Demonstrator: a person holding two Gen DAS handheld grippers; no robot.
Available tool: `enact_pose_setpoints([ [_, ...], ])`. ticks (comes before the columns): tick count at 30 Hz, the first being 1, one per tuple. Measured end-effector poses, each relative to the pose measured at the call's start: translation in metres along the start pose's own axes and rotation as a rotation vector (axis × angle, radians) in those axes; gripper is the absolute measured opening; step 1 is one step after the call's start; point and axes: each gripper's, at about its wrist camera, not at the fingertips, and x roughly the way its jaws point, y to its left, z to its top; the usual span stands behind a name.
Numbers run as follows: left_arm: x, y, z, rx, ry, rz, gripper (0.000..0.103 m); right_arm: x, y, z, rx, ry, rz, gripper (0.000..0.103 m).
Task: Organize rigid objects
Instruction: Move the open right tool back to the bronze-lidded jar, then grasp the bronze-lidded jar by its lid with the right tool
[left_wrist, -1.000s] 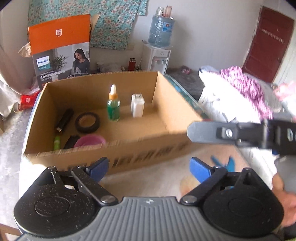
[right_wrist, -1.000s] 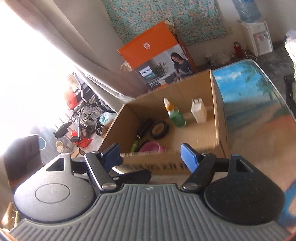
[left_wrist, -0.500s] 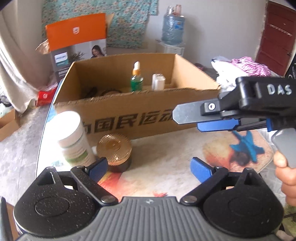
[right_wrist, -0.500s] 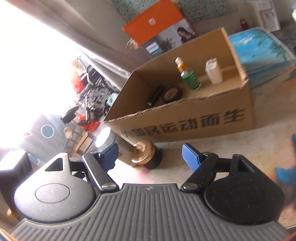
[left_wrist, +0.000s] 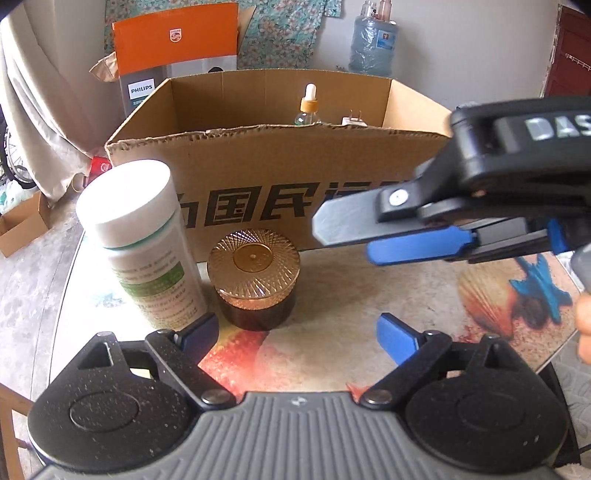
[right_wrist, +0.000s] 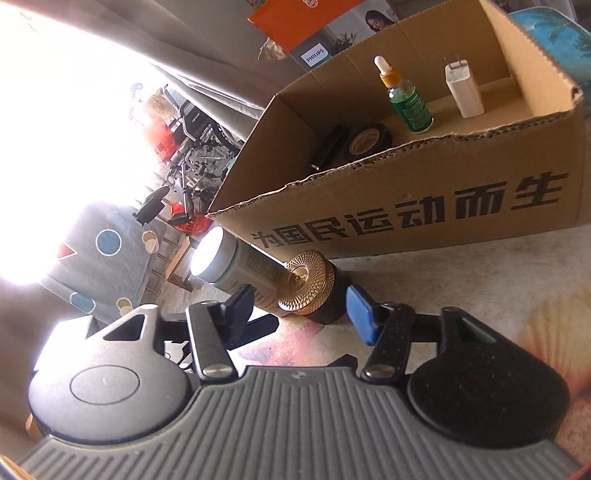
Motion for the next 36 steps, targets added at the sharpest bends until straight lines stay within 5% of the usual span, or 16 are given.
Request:
enact_pose_setpoints([
  [16, 0.015, 0.010, 0.002, -0.015, 0.026, -0.028, 0.084, 0.065, -0.001, 0.024, -0.067, 0.114, -0.027, 0.037],
  [36, 0.014, -0.015, 0.006, 0.050, 0.038, -0.095, 0.084, 0.035, -0.015, 0.017, -0.059, 0.115, -0.075, 0.039],
])
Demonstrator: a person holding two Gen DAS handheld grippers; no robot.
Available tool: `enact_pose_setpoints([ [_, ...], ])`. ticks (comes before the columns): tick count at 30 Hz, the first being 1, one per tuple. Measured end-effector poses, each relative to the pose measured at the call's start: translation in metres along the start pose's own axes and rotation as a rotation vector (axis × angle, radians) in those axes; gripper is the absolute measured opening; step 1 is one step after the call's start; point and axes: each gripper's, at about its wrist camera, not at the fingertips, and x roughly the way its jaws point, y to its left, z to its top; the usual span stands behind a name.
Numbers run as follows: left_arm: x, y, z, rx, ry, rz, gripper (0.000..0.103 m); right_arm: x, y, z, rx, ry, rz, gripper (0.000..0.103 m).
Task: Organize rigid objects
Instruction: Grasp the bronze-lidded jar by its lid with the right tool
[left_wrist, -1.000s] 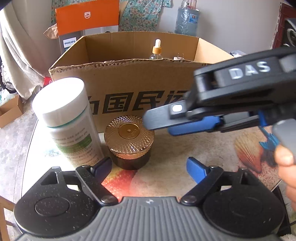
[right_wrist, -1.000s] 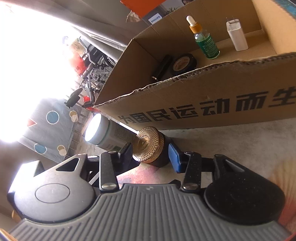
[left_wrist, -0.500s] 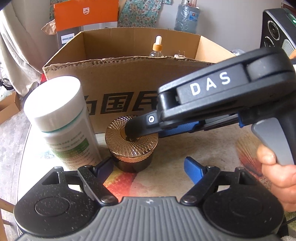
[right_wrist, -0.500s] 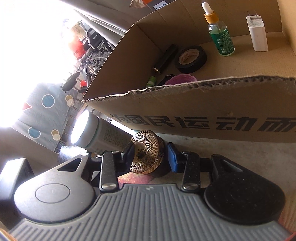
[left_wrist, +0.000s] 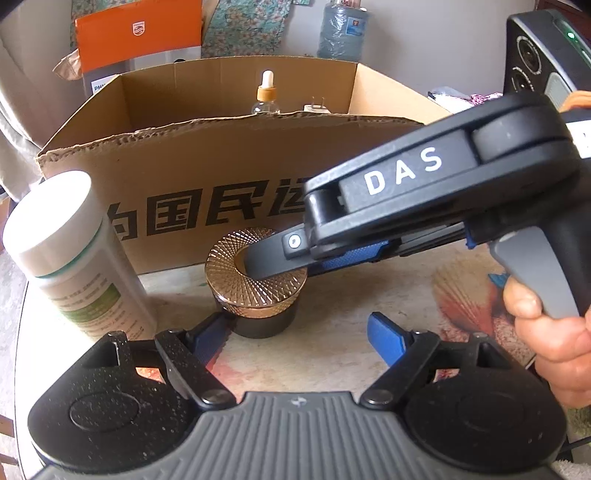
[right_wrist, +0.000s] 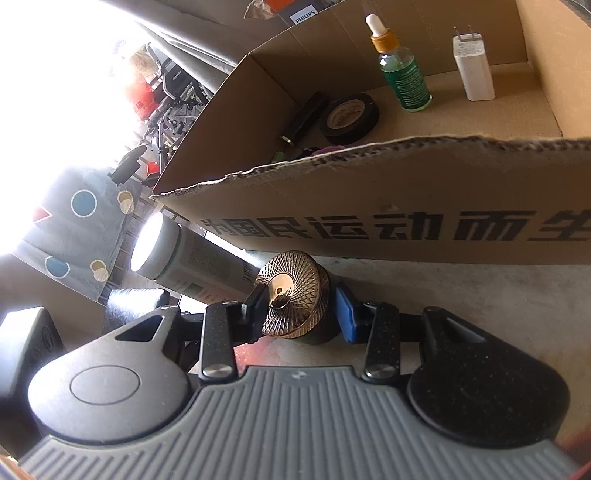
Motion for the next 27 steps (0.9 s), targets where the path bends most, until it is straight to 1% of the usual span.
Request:
enact_pose_setpoints([
  [7, 0.006, 0.004, 0.005, -0.015, 0.001, 0.025, 0.084, 0.000, -0.007, 0.003, 0.017, -0.020, -0.003, 0.039],
  [12, 0.013, 0.004, 0.012, -0.019, 0.000, 0.025, 0.082, 0.005, -0.007, 0.005, 0.022, -0.021, 0.003, 0.040],
  [16, 0.013, 0.004, 0.015, -0.026, 0.008, -0.002, 0.082, 0.002, -0.004, 0.005, 0.010, -0.018, -0.016, 0.041],
  [27, 0.010, -0.016, 0.010, 0.016, 0.027, -0.052, 0.082, -0.019, -0.014, -0.009, 0.037, -0.016, -0.048, 0.043],
])
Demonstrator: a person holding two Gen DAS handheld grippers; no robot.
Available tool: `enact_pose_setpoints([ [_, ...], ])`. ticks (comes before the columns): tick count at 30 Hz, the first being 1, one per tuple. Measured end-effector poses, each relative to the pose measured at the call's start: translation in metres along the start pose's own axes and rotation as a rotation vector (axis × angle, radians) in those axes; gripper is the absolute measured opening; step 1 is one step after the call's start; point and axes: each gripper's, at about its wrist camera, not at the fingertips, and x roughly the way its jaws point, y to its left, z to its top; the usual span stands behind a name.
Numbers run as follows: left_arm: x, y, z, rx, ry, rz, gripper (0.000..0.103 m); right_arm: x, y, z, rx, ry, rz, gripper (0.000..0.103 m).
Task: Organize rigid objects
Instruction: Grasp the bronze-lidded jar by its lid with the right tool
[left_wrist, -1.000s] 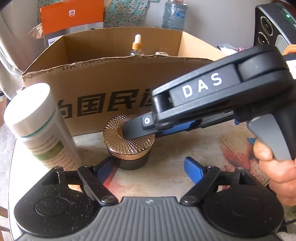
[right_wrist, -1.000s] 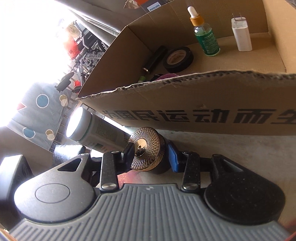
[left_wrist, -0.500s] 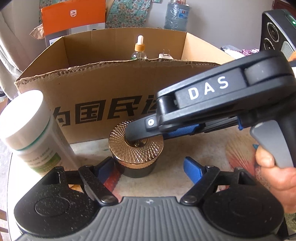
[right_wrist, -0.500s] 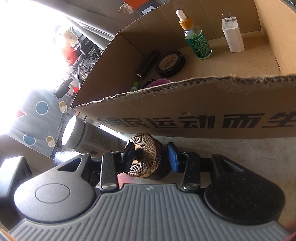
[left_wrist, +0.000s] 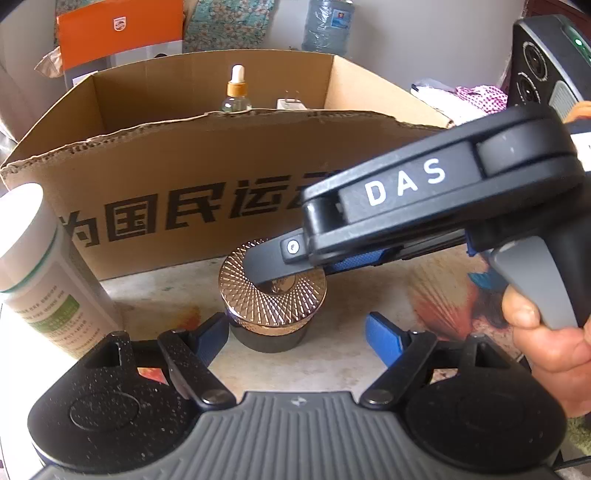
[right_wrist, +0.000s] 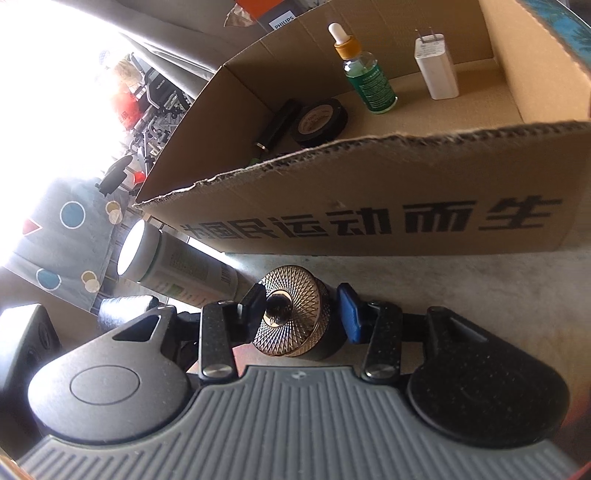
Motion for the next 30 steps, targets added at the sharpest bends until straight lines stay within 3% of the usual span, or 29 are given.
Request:
enact_pose_setpoints([
  [21, 0.004, -0.025, 0.002, 0.054, 0.010, -0.062, 0.082, -0.029, -0.019, -0.019, 0.047, -0.013, -0.026, 0.044],
  [30, 0.000, -0.030, -0.003, 0.113, -0.029, -0.003, 0.077, -0.038, -0.032, -0.021, 0.099, -0.043, -0.009, 0.044],
])
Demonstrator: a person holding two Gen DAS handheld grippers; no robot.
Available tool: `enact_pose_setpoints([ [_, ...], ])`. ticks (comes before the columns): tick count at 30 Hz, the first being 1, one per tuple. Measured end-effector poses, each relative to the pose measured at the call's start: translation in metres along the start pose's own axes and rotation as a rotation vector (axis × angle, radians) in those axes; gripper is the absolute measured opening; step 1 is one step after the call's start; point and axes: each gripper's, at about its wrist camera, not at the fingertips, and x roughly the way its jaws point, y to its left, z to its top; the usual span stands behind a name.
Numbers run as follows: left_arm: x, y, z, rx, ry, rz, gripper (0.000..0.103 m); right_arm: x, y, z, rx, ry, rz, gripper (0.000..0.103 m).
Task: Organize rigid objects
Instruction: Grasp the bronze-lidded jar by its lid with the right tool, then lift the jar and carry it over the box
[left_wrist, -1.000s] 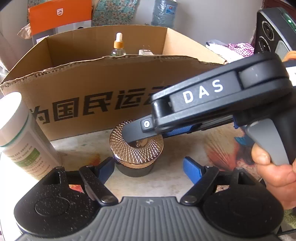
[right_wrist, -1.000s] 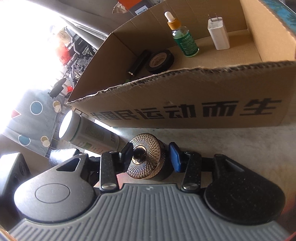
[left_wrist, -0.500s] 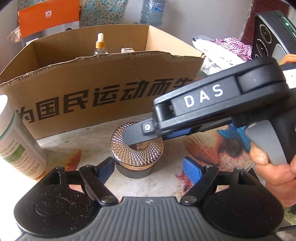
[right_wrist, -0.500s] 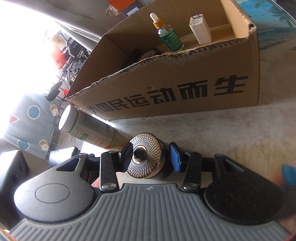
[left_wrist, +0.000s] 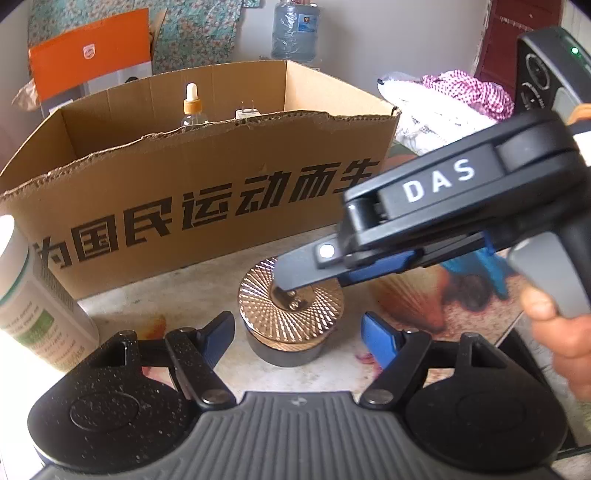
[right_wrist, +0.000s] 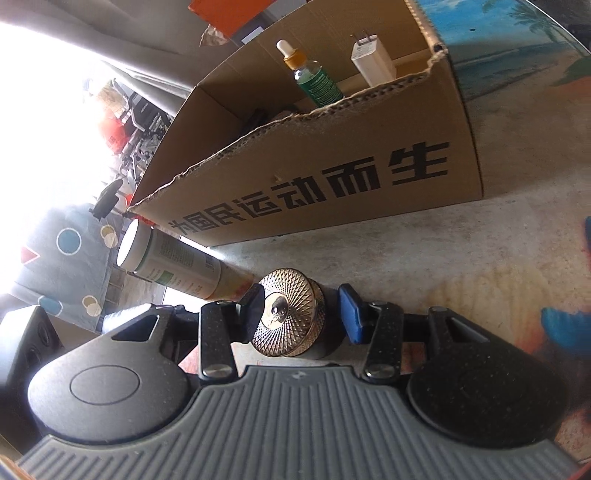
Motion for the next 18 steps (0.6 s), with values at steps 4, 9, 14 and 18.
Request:
enact_pose_setpoints([
  [4, 0.008, -0.002, 0.003, 0.030, 0.015, 0.006, 0.074, 0.000, -0.004, -0.003, 0.019, 0.003, -0.001, 0.044],
  [9, 0.015, -0.004, 0.005, 0.049, 0.029, 0.006, 0.065, 0.002, -0.005, -0.008, 0.032, 0.010, 0.012, 0.044],
  [14, 0.018, -0.003, 0.007, 0.055, 0.022, 0.026, 0.057, 0.004, -0.003, -0.010, 0.031, 0.009, 0.019, 0.045],
  [18, 0.017, -0.002, 0.006, 0.052, 0.018, 0.026, 0.057, 0.004, -0.005, -0.011, 0.031, 0.001, 0.027, 0.046],
])
